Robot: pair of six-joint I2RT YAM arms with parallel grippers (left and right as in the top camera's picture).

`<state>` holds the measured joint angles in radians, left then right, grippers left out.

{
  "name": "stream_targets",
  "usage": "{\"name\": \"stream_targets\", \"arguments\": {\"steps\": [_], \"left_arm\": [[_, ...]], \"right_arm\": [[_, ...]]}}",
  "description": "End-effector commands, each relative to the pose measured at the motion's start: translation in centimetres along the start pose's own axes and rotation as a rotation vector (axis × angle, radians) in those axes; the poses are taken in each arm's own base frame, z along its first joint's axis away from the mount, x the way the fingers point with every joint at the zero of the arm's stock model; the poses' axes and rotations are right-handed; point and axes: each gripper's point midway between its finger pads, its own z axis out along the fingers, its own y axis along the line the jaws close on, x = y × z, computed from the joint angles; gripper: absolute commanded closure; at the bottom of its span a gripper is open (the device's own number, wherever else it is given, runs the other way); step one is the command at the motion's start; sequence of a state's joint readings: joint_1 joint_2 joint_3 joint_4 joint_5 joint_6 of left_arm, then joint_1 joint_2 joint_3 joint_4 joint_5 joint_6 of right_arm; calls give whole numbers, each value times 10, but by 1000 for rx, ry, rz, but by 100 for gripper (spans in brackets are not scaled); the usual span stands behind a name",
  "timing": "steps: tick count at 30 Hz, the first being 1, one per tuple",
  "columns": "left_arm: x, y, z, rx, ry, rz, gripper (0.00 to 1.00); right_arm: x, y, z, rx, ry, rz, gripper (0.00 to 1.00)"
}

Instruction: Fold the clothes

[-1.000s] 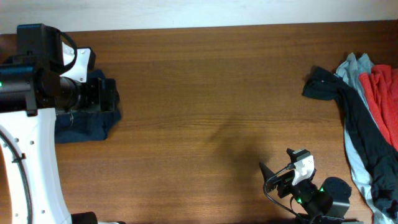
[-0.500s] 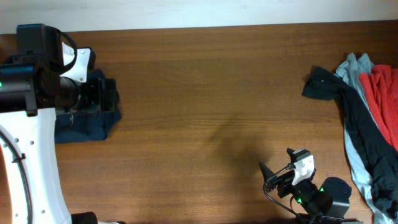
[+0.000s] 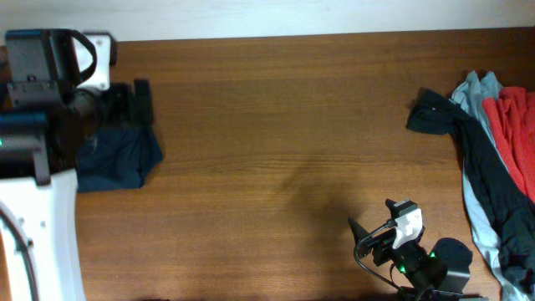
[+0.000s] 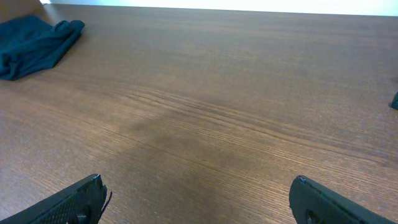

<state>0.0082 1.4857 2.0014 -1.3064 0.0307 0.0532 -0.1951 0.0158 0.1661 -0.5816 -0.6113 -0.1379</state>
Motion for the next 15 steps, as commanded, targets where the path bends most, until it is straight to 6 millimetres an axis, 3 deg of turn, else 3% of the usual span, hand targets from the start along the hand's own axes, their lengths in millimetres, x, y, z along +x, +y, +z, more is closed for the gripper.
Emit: {"name": "stream_targets", "arguments": {"steps": [1,6,8,15], "left_arm": [[-4,-31,-8,66,-117,165,1],[31,-50,19,130,-175,208,1],[80,-62,43,194,-243,216,1],[166,-66,72,213,-391,218,1]], "right_arm": [[1,2,1,-9,-5,-9,1],[1,2,1,-9,-5,-9,1],[1,2,1,-9,-5,-9,1],[1,2,1,-9,-5,-9,1]]}}
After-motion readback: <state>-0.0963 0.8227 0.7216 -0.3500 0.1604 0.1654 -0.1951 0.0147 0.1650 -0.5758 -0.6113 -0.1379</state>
